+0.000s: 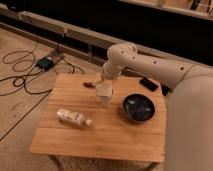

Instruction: Place the eraser in the ceramic cup

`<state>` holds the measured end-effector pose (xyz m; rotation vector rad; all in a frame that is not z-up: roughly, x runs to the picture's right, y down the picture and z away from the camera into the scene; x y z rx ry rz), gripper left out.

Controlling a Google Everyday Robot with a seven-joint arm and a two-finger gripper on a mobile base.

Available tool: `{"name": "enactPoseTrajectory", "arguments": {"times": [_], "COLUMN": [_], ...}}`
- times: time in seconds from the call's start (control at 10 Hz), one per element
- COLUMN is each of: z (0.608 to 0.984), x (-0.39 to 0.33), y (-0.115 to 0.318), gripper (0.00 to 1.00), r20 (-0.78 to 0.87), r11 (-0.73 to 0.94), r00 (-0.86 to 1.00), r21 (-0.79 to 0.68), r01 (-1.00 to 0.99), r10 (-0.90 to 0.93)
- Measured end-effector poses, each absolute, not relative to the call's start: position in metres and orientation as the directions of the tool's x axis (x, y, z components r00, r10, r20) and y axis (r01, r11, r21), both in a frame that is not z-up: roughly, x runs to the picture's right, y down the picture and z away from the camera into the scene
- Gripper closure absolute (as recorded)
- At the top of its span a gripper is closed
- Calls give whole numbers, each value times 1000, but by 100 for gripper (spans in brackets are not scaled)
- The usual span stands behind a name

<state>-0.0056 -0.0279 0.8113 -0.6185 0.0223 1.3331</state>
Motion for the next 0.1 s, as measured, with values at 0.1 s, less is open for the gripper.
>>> {"name": "enactPoseTrajectory", "arguments": {"times": [0.1], "z": [811], "x": [-6], "y": [-28], "gripper": [28], "r20": [-358], "r11": [101], "r00": [260], "r21": [-406], "r01": [-908], "r10": [897]}}
